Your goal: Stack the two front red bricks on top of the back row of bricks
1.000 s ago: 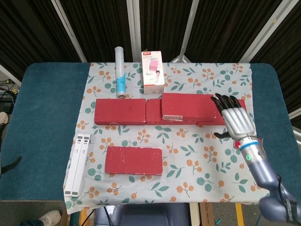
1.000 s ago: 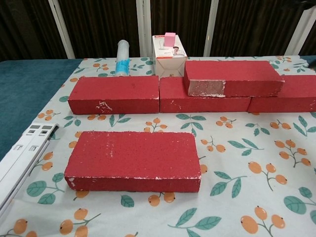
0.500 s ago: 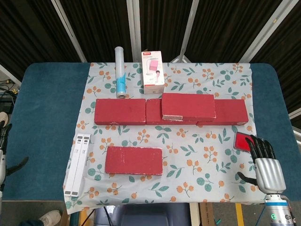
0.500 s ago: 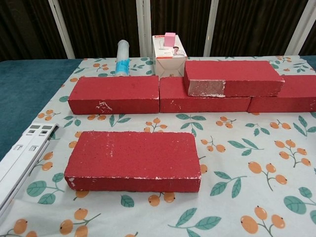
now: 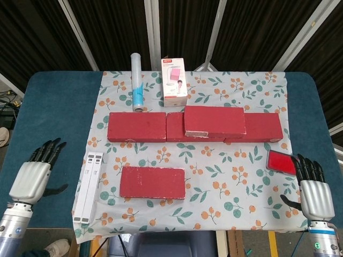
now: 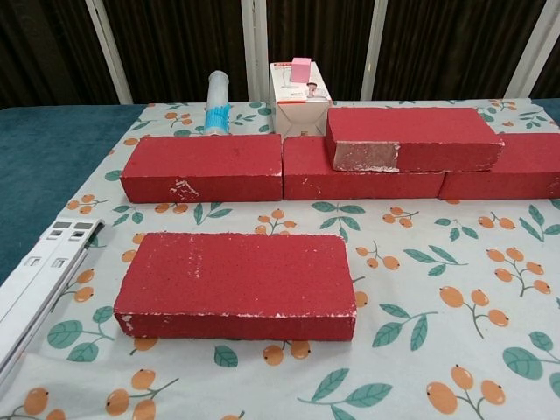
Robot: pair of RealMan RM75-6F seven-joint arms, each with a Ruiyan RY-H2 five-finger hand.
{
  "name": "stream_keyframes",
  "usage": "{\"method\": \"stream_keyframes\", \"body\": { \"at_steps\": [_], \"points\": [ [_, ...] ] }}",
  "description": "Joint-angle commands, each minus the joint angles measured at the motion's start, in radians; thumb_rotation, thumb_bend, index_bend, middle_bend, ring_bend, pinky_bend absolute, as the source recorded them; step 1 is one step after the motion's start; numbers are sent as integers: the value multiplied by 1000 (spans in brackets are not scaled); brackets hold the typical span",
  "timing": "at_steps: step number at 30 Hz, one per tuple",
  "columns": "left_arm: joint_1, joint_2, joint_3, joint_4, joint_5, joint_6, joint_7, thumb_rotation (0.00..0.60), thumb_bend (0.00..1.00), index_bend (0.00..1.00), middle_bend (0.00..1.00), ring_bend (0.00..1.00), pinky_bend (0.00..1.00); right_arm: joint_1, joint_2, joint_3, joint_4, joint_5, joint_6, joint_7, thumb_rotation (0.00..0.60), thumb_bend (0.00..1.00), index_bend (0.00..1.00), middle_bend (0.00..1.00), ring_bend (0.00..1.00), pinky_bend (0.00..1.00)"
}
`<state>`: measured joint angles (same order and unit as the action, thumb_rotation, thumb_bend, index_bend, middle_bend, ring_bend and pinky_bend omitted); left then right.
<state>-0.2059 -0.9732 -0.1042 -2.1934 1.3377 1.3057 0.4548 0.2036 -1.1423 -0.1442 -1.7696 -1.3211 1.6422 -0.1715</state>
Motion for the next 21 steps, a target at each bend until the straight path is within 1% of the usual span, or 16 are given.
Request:
{"method": "stream_keyframes", "body": {
  "at_steps": [1,2,5,7,11,16,18,21],
  "points": [
    [-99,63,-27,-130,-131,-110,125,600,0,0,0,0,132,-11,19,12,-5,2,-25,21,600,68,0,0,0,0],
    [-123,79,-36,-162,-173,-128,156,600,0,0,0,0,132,-14,25,16,-10,6,-33,24,600,68,0,0,0,0],
    [-200,93,-68,-163,-239,-177,218,600,0,0,0,0,131,-21,44,22,-35,35,-68,21,600,68,0,0,0,0],
    [-264,106,-84,-163,-309,-231,250,600,0,0,0,0,131,-23,63,28,-64,74,-104,14,600,68,0,0,0,0],
    [-364,133,-95,-163,-442,-323,300,600,0,0,0,0,127,-20,84,43,-93,120,-148,16,600,67,0,0,0,0],
    [-537,132,-96,-163,-690,-418,383,600,0,0,0,0,114,-13,93,57,-103,153,-193,6,600,68,0,0,0,0],
    [-609,114,-90,-163,-789,-429,415,600,0,0,0,0,111,-12,94,63,-105,157,-203,4,600,68,0,0,0,0],
    [-740,60,-73,-163,-964,-399,478,600,0,0,0,0,111,-14,97,70,-107,162,-217,1,600,68,0,0,0,0]
  ]
}}
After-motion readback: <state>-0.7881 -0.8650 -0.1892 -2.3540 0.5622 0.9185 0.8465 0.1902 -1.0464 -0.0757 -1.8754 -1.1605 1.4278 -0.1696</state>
